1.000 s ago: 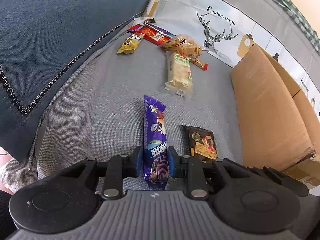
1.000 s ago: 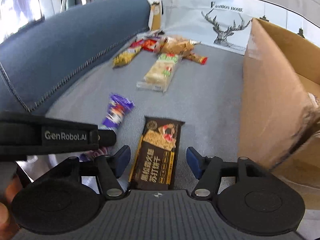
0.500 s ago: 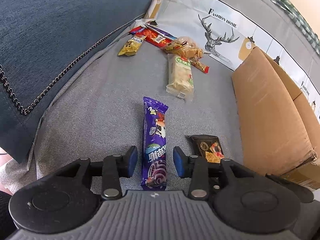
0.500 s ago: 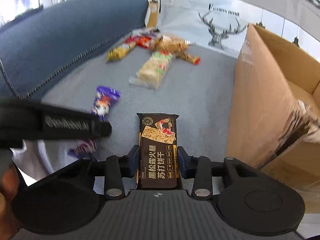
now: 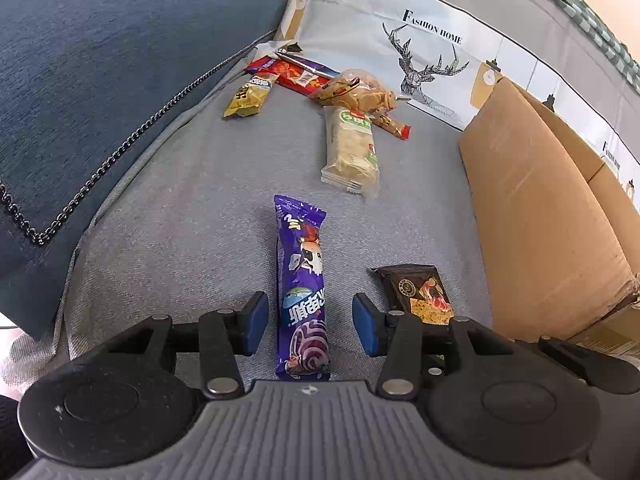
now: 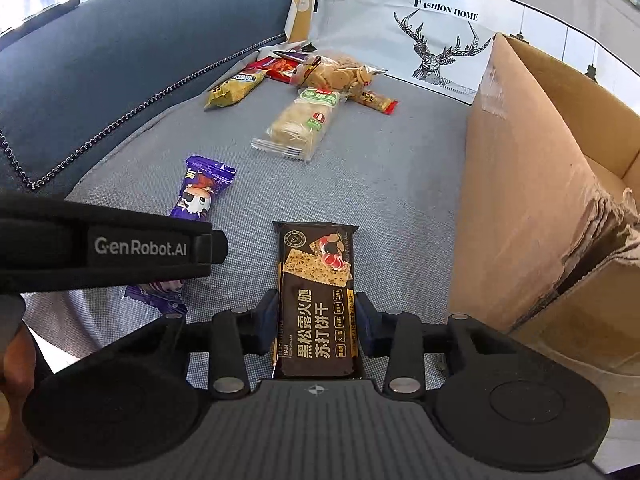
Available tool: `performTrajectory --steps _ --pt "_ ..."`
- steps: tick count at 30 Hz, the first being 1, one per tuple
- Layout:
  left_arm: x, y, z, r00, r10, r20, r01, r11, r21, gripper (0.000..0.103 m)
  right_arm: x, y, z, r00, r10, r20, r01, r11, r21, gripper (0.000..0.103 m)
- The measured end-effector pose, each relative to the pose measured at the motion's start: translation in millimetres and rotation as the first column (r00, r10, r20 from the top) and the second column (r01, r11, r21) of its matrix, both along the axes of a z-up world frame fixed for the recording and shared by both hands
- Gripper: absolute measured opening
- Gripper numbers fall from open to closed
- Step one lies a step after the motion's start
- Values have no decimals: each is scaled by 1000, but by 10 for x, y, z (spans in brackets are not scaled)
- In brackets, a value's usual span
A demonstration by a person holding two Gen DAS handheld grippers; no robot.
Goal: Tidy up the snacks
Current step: 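Lift the purple bar with the left tool while the right lifts the biscuit packet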
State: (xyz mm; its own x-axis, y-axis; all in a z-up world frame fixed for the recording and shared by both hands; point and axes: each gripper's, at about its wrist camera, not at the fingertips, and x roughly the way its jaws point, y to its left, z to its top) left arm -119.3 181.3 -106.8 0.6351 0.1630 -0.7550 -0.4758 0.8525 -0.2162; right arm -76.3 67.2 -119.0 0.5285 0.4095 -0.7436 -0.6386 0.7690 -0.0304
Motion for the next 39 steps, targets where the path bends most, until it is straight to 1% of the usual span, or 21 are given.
performTrajectory --steps 9,17,19,22,24,27,39 --pt "12 3 -3 1000 1 2 -1 1000 2 51 -13 6 -3 1000 2 8 -2 1000 -3 41" --pt "36 -40 -10 1000 -10 -8 10 999 41 50 -21 -3 -1 1000 4 12 -4 1000 -4 41" --pt "36 -50 -12 1000 -11 -11 12 999 51 48 -21 -2 -1 1000 4 12 -4 1000 -4 41" --pt "34 -53 -12 1000 -9 -13 10 998 63 40 -21 0 -1 1000 4 12 -4 1000 -4 41" --pt "30 -55 -9 1000 -9 -11 9 998 65 26 -24 -3 5 1000 6 12 -6 1000 -3 41" --pt "16 -68 5 1000 -18 -4 19 997 70 21 -28 -4 13 1000 9 11 -9 1000 -2 41" --pt "-79 -104 97 998 -40 42 38 997 62 19 -112 -99 108 999 22 27 -22 1000 22 41"
